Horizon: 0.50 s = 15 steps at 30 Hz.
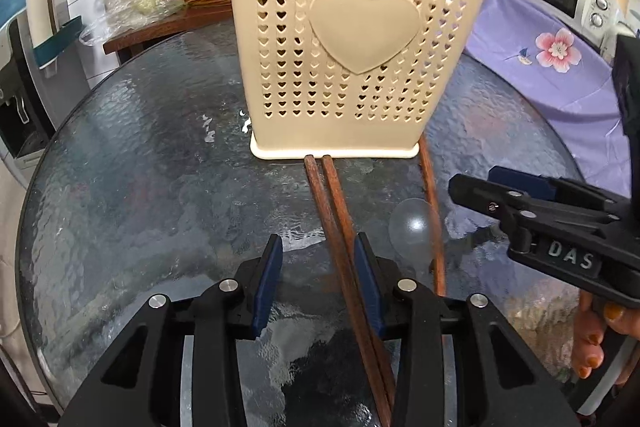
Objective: Organize utensils
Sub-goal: 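Withdraw both tools back over the remaining brown chopsticks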
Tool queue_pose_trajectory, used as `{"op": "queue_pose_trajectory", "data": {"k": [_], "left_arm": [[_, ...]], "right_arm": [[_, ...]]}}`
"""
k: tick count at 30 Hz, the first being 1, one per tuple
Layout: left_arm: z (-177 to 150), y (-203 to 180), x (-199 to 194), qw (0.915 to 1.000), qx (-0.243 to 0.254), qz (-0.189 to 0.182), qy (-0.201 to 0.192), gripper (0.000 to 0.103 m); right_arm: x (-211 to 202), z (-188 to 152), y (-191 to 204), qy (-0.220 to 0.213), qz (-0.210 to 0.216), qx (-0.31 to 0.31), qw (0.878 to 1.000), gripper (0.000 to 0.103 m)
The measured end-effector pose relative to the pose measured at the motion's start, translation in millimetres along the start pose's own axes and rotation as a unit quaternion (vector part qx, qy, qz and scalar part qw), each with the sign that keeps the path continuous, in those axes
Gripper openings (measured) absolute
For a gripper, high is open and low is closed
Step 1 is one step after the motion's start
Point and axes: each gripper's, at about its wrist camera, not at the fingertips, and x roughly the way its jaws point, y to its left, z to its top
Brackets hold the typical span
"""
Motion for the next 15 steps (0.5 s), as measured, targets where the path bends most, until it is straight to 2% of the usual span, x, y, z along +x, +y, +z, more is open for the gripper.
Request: {"op": "queue_pose_trajectory", "data": {"k": [7, 12, 15], "left_arm": [[2.4, 5.0, 1.1, 0.9998, 0.008, 0.016, 0.001, 0.034], [2.9, 20.5, -2.1, 0.9992, 0.002, 0.039, 0.005, 0.034], [4.4, 27.7, -2.3, 0.9993, -0.012, 0.035, 0.01, 0.034]], "right_arm": [[0.3, -1.9, 14.7, -0.004, -0.024, -0.036, 0.999, 0.056], [-5.4, -3.0, 17.0, -0.011, -0.021, -0.04, 0.999, 0.056], [-7.5, -5.6, 24.6, -0.014, -0.024, -0.062, 0.998, 0.056]]}}
